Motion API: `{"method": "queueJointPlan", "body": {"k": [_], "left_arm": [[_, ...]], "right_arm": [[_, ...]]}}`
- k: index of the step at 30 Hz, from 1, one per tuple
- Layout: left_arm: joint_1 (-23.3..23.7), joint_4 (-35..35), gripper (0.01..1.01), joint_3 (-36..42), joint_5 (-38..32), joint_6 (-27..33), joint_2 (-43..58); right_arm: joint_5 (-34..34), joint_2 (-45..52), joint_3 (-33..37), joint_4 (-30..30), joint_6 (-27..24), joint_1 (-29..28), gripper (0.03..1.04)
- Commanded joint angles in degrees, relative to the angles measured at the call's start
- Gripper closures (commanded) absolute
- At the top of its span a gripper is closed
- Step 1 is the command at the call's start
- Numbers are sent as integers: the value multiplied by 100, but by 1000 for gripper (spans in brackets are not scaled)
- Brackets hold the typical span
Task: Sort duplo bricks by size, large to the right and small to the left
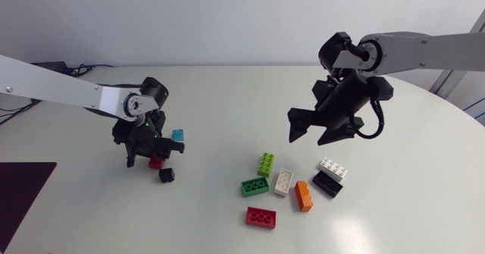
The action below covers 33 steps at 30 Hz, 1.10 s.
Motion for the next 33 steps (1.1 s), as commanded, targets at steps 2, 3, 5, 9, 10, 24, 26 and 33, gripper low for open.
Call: {"method": "queueJointPlan", "body": {"k": [2, 3, 5, 9, 10, 24, 26, 33], "left_arm": [[-103, -26, 744, 41, 66, 257, -711], [-182, -35, 746, 68, 216, 292, -852], [-358, -53, 748, 138, 594, 309, -1062], [-841, -105, 748, 340, 857, 300, -1115], [-991, -105, 748, 375, 998, 309, -1089], [-2916, -70, 746, 1219, 1798, 714, -104], [-3135, -70, 746, 1518, 1815, 722, 115], [-3803, -167, 130, 2221, 1921, 810, 739]], "right_arm": [[-5, -186, -161, 28, 89, -153, 61], [-14, -204, -170, 28, 72, -197, 61], [-14, -248, -187, 28, 54, -268, 61], [-14, -371, -231, -16, 1, -426, 61], [-14, -397, -231, -25, -34, -461, 61], [-84, -696, -460, -104, -139, -777, 61], [-84, -766, -565, -95, -148, -821, 61], [-84, -889, -732, -95, -297, -1041, 61]]}}
